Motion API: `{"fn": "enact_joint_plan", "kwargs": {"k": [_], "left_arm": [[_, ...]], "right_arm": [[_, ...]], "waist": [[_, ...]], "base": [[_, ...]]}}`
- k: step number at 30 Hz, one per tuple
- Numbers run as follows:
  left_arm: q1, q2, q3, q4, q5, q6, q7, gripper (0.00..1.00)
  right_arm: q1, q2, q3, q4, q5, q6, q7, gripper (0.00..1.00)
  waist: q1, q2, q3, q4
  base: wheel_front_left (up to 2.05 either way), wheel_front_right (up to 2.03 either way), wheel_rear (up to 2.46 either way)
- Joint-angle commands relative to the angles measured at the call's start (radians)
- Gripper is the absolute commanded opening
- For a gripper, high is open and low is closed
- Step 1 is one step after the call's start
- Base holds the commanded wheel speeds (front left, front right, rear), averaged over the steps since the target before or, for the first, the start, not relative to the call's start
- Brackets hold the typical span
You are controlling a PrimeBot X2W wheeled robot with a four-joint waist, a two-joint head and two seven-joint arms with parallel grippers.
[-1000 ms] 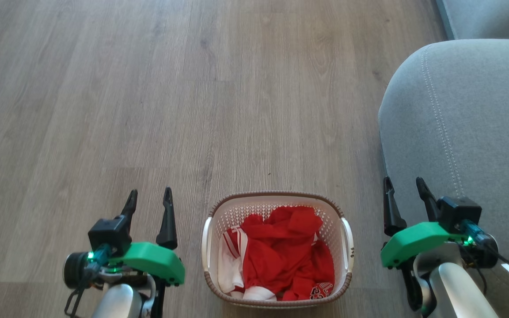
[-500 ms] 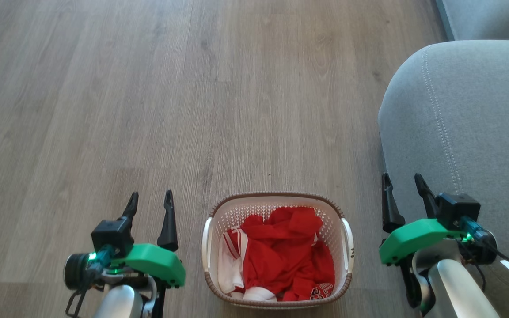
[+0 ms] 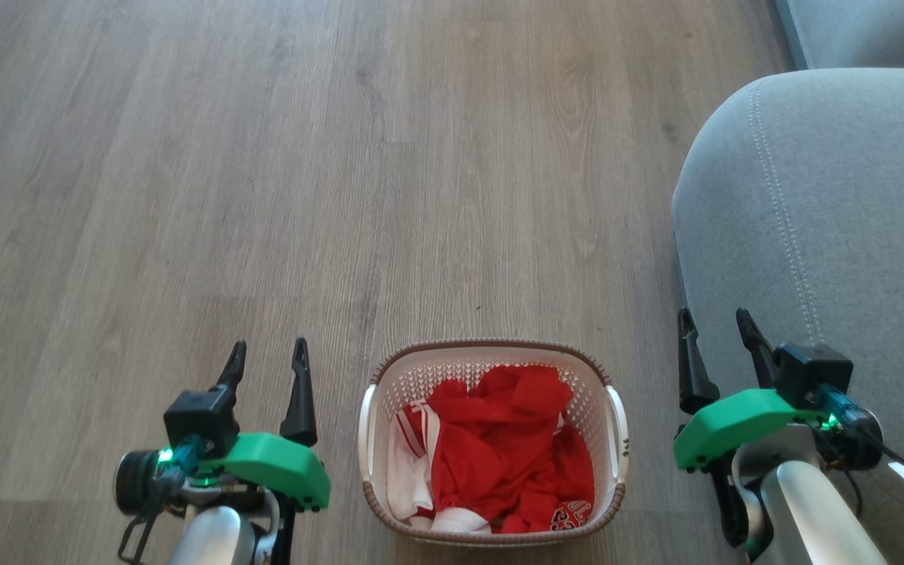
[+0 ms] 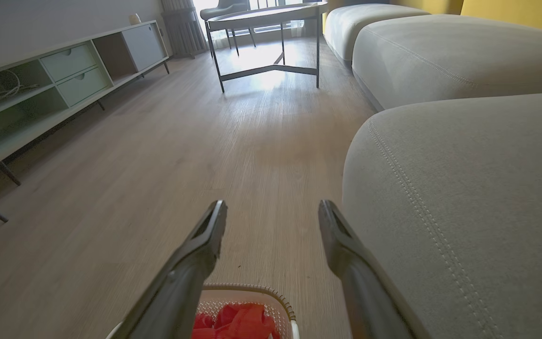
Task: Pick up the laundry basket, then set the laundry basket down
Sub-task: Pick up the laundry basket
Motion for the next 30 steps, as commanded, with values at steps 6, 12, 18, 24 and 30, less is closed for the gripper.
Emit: {"fn": "enact_joint_plan", "kwargs": {"k": [6, 12, 18, 24, 30], "left_arm": [[-0.054, 0.000, 0.010, 0.008, -0.020, -0.007, -0.005, 1.00], [-0.088, 0.000, -0.022, 0.079, -0.042, -0.024, -0.005, 1.00], [-0.131, 0.000, -0.054, 0.147, -0.059, -0.035, -0.005, 1.00], [-0.202, 0.000, -0.103, 0.257, -0.086, -0.053, -0.005, 1.00], [-0.295, 0.000, -0.147, 0.377, -0.100, -0.064, -0.005, 1.00]], "right_arm": [[-0.044, -0.009, 0.013, 0.006, -0.017, 0.006, -0.013, 1.00], [-0.077, -0.009, 0.015, 0.084, -0.052, 0.006, -0.013, 1.00], [-0.120, -0.009, 0.021, 0.136, -0.067, 0.006, -0.013, 1.00], [-0.184, -0.009, 0.034, 0.221, -0.076, 0.006, -0.013, 1.00], [-0.264, -0.009, 0.047, 0.312, -0.088, 0.006, -0.013, 1.00]], "waist": [[0.0000, -0.0001, 0.017, 0.000], [0.0000, -0.0001, 0.065, -0.002], [0.0000, -0.0001, 0.128, -0.006], [0.0000, -0.0001, 0.207, -0.014], [0.0000, -0.0001, 0.305, -0.026]], "base": [[0.00, 0.00, 0.00], [0.00, 0.00, 0.00], [0.00, 0.00, 0.00], [0.00, 0.00, 0.00], [0.00, 0.00, 0.00]]}}
